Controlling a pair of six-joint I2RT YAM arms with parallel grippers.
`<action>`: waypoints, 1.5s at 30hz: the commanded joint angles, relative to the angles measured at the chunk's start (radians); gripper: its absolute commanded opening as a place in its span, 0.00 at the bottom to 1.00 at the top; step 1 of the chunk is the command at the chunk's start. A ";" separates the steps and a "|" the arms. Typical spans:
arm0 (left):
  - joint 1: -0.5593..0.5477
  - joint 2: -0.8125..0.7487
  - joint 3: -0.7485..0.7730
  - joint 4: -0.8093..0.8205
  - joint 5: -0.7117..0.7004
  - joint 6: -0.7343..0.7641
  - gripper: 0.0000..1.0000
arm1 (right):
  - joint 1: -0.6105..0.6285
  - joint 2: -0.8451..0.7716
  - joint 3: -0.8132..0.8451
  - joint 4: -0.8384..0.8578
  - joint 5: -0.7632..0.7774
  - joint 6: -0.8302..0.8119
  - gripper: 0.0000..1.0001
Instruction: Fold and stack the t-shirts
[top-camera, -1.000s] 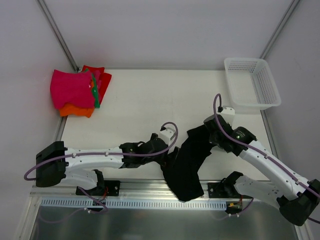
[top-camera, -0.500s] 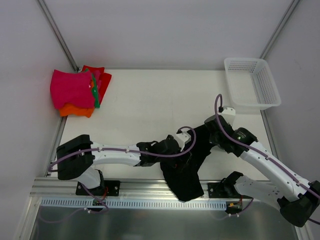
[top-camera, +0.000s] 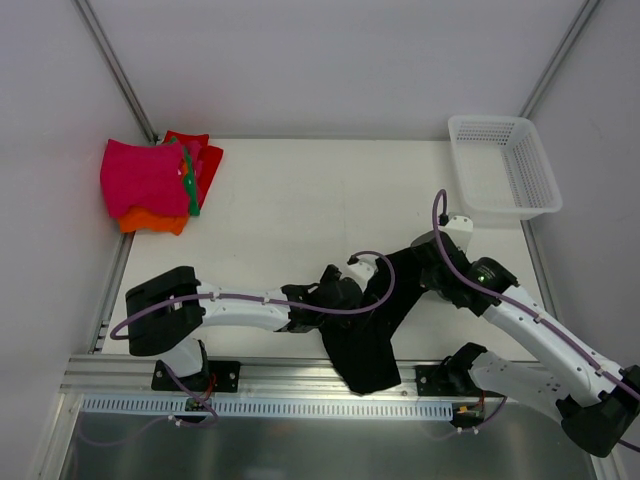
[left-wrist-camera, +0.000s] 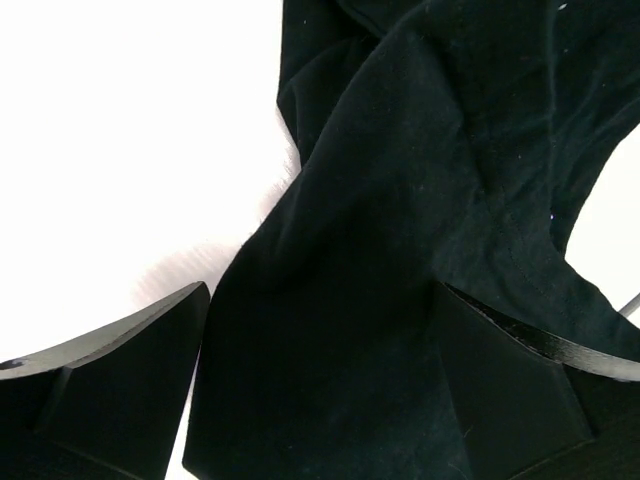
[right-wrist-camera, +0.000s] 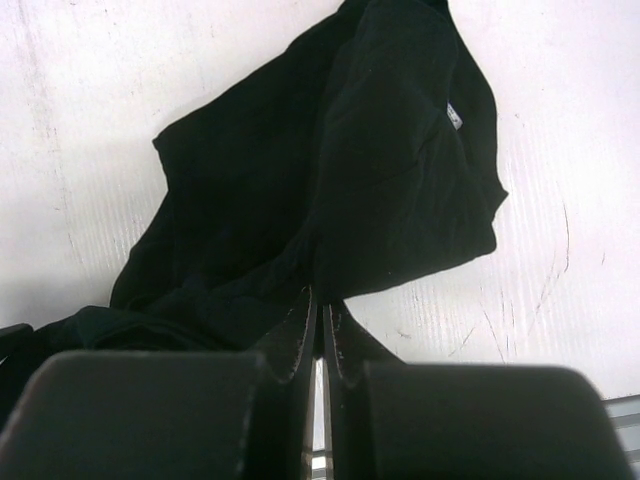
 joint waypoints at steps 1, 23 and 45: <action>0.006 0.007 0.024 -0.015 -0.011 0.018 0.92 | -0.003 0.001 0.016 0.007 0.026 -0.011 0.00; -0.170 -0.441 -0.008 -0.379 -0.293 -0.174 0.39 | -0.115 0.003 -0.007 0.041 0.006 -0.075 0.00; -0.097 -0.490 0.055 -0.381 -0.147 0.077 0.91 | -0.184 -0.002 -0.028 0.082 -0.060 -0.101 0.00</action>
